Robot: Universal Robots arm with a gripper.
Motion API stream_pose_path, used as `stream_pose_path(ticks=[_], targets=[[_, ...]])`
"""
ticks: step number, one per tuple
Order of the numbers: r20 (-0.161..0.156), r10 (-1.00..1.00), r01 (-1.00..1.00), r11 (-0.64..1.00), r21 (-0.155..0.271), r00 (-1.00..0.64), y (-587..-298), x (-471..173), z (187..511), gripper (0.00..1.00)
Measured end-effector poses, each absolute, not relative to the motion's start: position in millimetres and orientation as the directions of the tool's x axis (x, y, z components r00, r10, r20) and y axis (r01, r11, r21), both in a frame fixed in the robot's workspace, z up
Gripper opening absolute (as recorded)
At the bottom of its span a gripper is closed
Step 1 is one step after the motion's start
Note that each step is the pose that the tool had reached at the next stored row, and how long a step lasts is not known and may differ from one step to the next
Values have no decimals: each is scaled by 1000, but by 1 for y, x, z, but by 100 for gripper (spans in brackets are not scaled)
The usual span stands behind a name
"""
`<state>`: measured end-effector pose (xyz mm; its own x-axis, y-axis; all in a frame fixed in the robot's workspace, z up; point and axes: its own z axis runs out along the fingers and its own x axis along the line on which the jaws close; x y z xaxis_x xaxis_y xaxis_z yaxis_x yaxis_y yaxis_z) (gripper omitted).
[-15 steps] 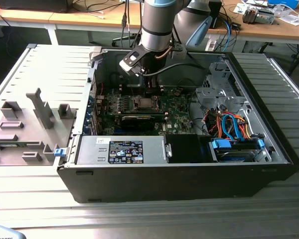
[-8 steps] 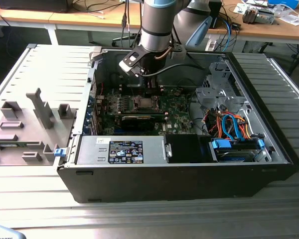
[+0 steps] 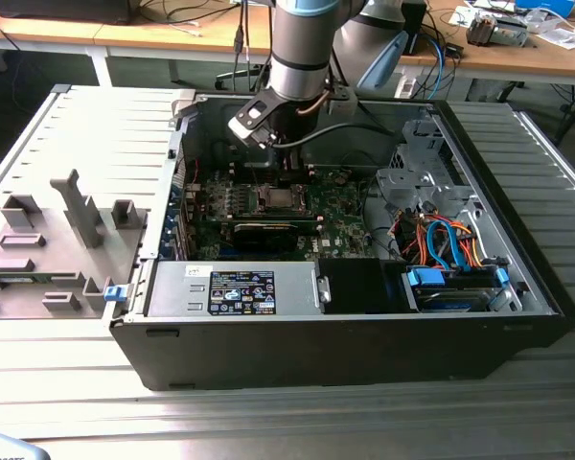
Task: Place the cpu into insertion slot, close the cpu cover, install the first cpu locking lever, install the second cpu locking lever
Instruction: 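Close the cpu cover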
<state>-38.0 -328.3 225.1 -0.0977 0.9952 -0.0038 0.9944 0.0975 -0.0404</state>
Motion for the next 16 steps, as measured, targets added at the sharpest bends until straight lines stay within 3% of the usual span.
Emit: stream_pose_path(ticks=[16], targets=[[-4, 995, 994, 98, -40, -98, -328, -44, 219, 11]])
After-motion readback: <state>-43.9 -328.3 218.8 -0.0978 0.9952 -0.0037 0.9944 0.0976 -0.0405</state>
